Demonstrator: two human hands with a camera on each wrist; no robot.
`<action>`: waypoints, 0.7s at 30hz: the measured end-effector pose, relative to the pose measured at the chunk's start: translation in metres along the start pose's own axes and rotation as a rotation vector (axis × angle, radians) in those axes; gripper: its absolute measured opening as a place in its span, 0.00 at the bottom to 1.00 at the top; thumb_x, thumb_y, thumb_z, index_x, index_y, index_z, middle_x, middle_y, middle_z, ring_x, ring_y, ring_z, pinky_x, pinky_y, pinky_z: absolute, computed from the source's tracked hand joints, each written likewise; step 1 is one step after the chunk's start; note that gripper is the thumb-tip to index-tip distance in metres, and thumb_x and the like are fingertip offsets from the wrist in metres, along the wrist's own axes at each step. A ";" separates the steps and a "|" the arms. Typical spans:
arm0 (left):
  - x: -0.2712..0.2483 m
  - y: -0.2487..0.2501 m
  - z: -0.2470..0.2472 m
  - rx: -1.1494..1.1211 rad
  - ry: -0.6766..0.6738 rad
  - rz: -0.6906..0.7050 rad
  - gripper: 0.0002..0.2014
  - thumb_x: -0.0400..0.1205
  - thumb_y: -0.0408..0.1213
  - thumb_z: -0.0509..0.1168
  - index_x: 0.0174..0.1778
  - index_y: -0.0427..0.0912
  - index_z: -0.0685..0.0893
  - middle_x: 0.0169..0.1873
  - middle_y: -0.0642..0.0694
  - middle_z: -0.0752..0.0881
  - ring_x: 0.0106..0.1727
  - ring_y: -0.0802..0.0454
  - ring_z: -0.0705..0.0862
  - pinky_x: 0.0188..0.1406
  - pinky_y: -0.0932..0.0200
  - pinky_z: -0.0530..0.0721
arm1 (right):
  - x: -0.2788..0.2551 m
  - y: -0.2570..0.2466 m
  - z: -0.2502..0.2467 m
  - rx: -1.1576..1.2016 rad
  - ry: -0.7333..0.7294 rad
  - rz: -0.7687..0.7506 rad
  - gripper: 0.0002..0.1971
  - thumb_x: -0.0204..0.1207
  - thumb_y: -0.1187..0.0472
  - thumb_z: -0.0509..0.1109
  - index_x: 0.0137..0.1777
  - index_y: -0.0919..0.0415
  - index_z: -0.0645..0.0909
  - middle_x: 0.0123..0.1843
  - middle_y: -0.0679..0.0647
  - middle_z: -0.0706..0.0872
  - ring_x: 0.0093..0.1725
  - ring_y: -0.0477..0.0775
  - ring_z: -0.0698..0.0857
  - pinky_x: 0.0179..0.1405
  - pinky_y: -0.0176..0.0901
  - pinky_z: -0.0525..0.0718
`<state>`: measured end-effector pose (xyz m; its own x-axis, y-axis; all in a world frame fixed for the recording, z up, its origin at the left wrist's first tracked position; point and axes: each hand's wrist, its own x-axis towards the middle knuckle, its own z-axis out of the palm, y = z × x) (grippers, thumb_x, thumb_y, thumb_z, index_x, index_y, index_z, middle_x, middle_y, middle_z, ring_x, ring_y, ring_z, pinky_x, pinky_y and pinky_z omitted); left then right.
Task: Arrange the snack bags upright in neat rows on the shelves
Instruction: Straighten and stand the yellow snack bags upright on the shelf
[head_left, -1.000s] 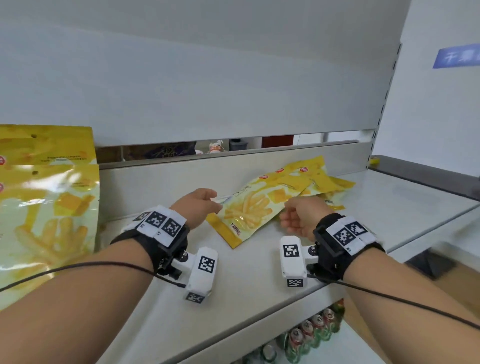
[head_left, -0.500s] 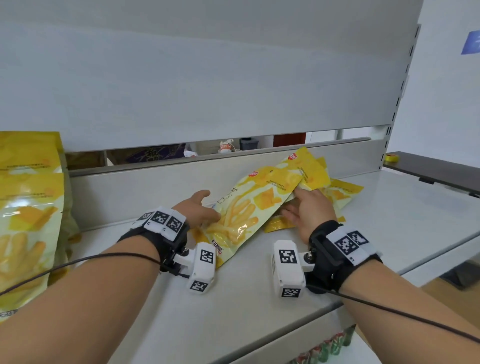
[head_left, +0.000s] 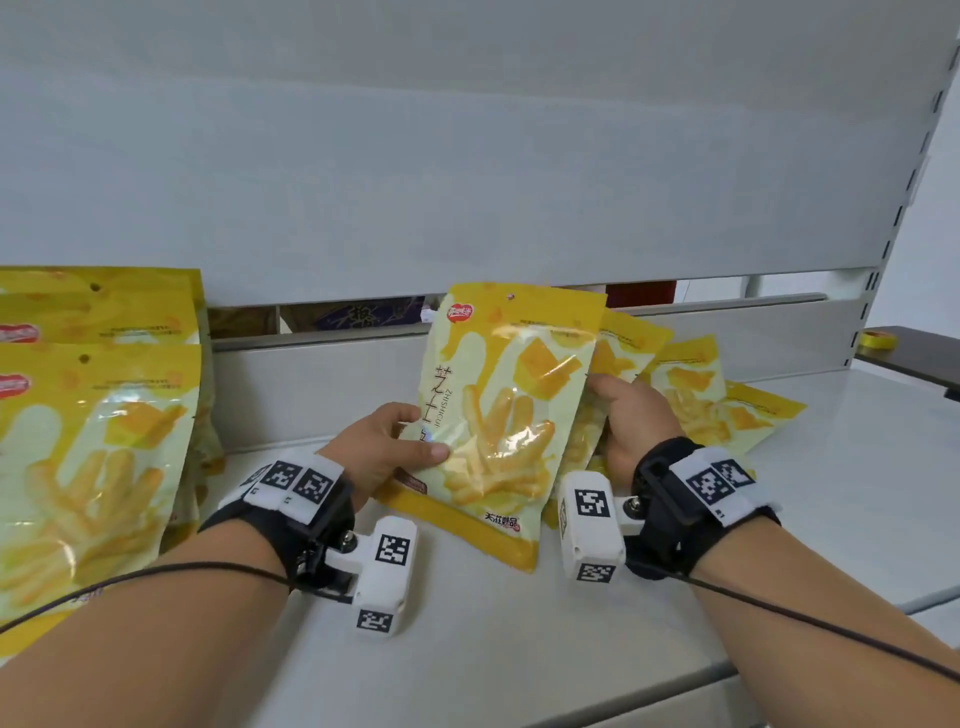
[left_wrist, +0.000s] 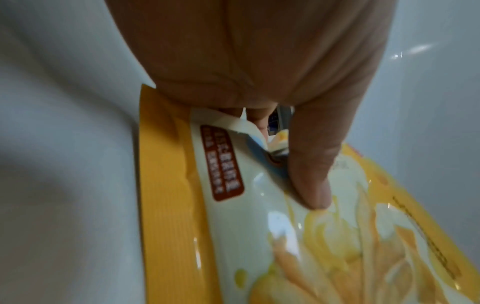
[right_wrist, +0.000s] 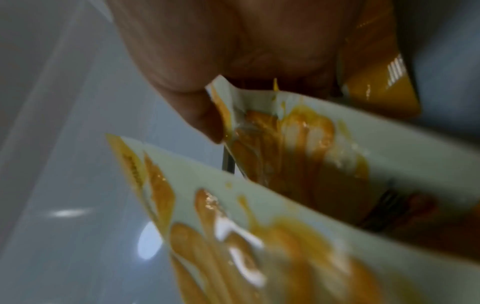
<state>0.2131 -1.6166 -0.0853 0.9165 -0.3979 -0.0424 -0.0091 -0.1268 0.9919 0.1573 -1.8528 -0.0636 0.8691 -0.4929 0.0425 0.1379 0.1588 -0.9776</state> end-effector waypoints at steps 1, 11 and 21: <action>-0.002 -0.003 -0.002 -0.029 0.026 0.017 0.42 0.60 0.29 0.79 0.70 0.33 0.70 0.56 0.35 0.85 0.48 0.36 0.87 0.48 0.42 0.87 | -0.004 0.005 0.003 -0.072 -0.046 0.013 0.09 0.70 0.68 0.71 0.51 0.67 0.82 0.55 0.69 0.87 0.51 0.70 0.87 0.56 0.70 0.83; -0.017 -0.010 -0.030 -0.196 0.219 0.185 0.38 0.56 0.31 0.81 0.61 0.44 0.72 0.52 0.40 0.88 0.39 0.48 0.91 0.31 0.59 0.87 | 0.014 -0.003 0.042 -0.126 -0.190 -0.183 0.11 0.74 0.71 0.69 0.44 0.53 0.84 0.43 0.55 0.91 0.45 0.58 0.90 0.52 0.60 0.87; -0.026 -0.026 -0.059 -0.137 0.377 0.154 0.31 0.64 0.32 0.80 0.61 0.44 0.76 0.47 0.45 0.91 0.42 0.49 0.91 0.34 0.61 0.87 | 0.047 0.005 0.117 0.031 -0.316 -0.052 0.11 0.77 0.71 0.65 0.43 0.56 0.85 0.44 0.62 0.91 0.45 0.64 0.89 0.53 0.69 0.85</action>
<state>0.2130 -1.5487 -0.1030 0.9909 -0.0394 0.1290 -0.1274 0.0403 0.9910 0.2544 -1.7752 -0.0426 0.9643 -0.2120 0.1587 0.1960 0.1685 -0.9660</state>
